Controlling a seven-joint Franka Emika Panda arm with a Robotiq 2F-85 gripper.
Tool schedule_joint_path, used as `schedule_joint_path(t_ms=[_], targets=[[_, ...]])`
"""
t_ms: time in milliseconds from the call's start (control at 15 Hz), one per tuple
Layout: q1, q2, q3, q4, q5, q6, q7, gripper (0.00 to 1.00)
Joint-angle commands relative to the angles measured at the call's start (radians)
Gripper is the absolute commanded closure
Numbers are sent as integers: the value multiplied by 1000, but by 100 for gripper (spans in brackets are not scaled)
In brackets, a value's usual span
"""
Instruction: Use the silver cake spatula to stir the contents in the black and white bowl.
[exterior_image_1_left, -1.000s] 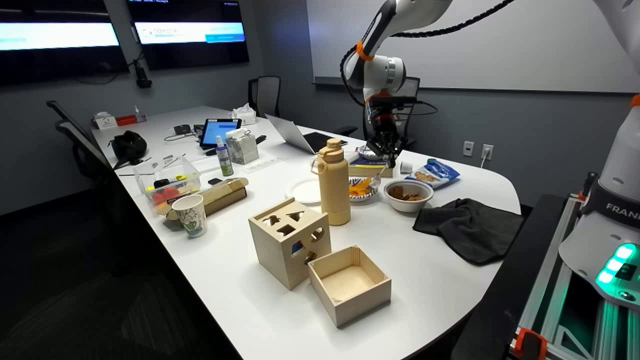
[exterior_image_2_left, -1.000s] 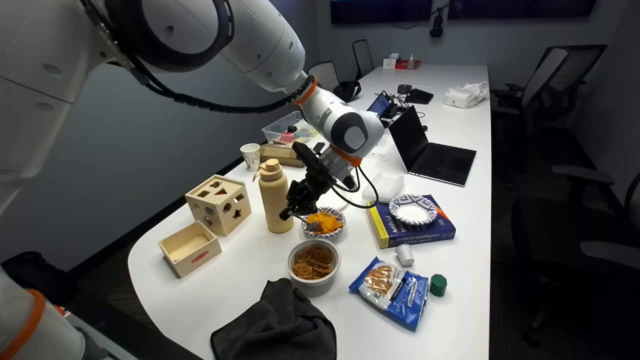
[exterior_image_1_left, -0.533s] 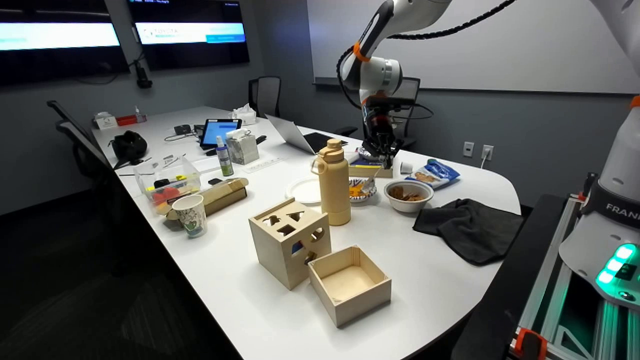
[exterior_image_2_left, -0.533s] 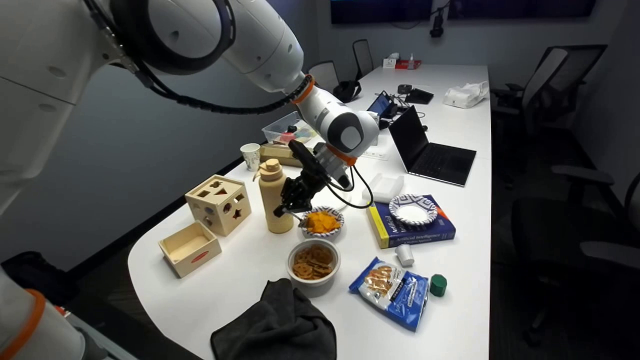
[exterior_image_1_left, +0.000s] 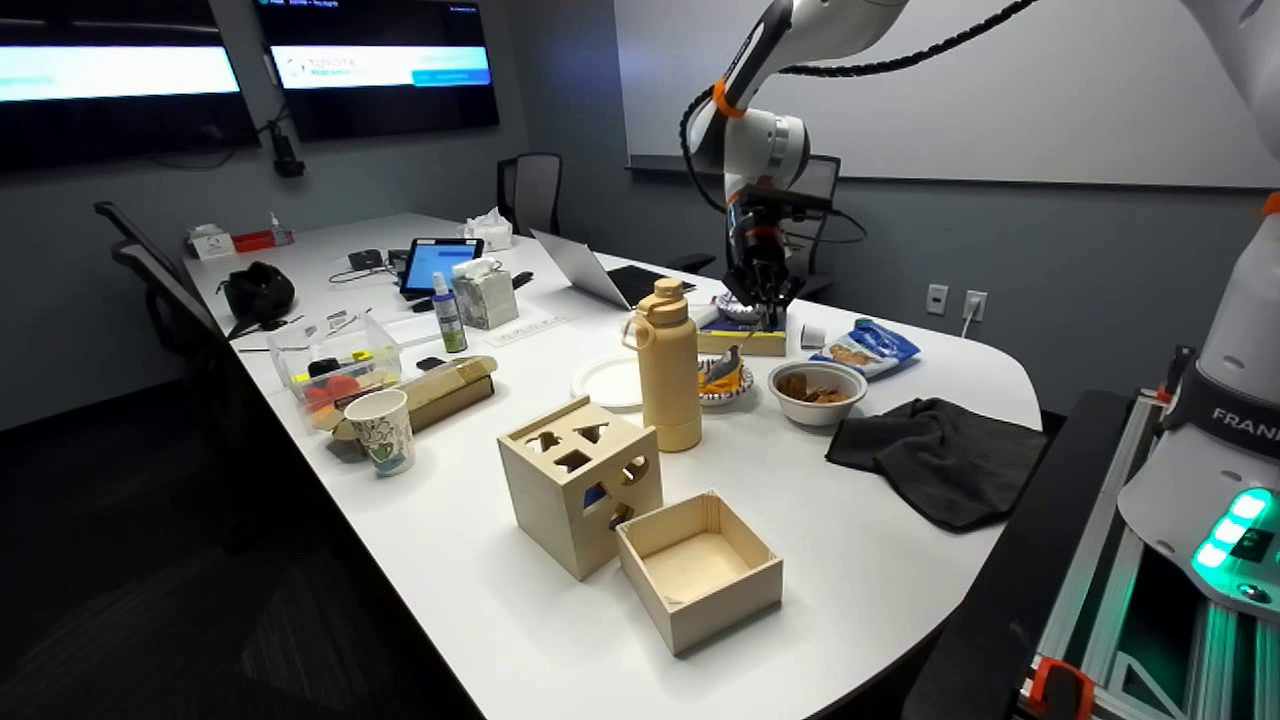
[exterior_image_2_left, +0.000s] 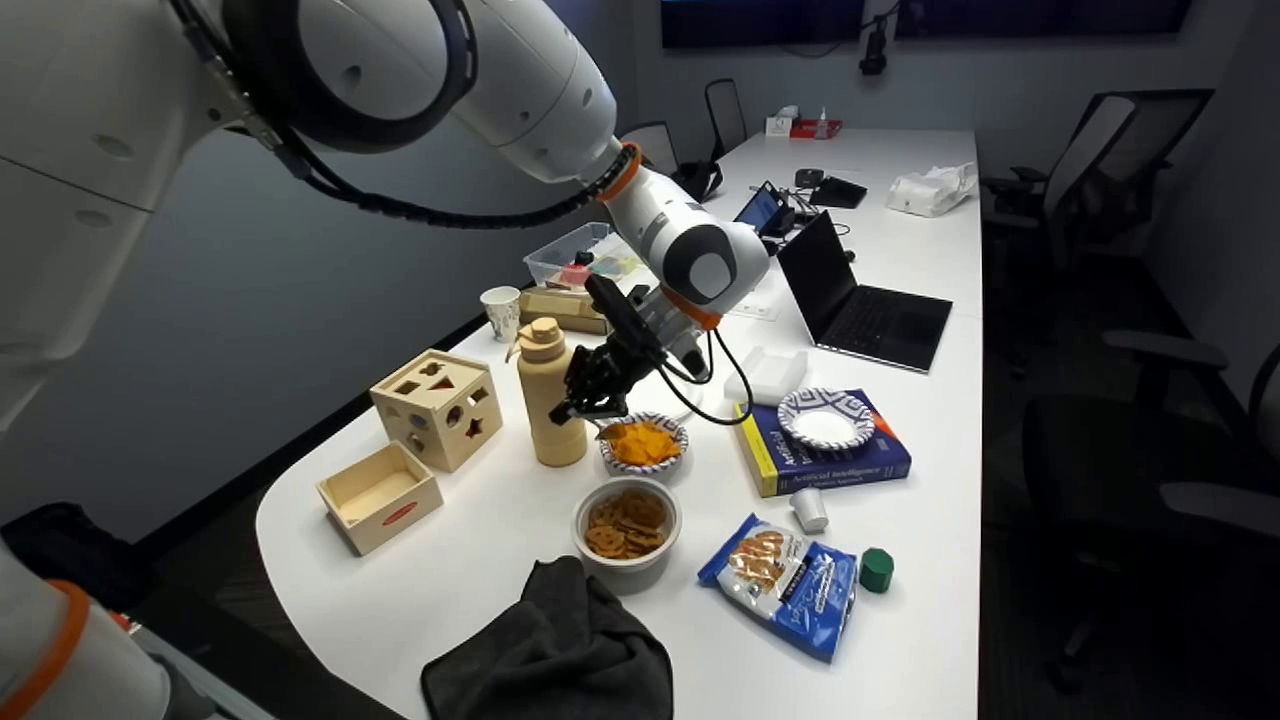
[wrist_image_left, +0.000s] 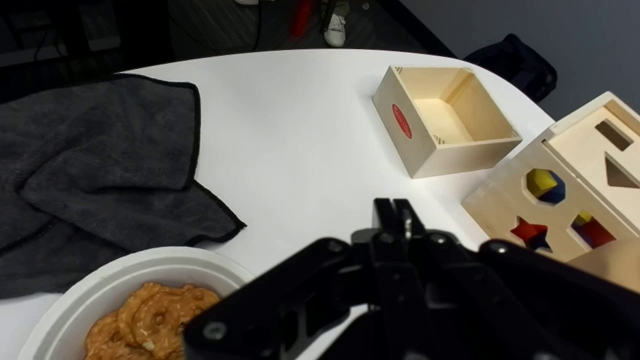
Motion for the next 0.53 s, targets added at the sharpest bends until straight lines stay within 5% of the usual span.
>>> schedule_joint_path(t_ms=[0, 467], targets=[[-5, 35, 10, 59, 11, -29, 4, 99], [12, 68, -1, 109, -5, -1, 64, 99]])
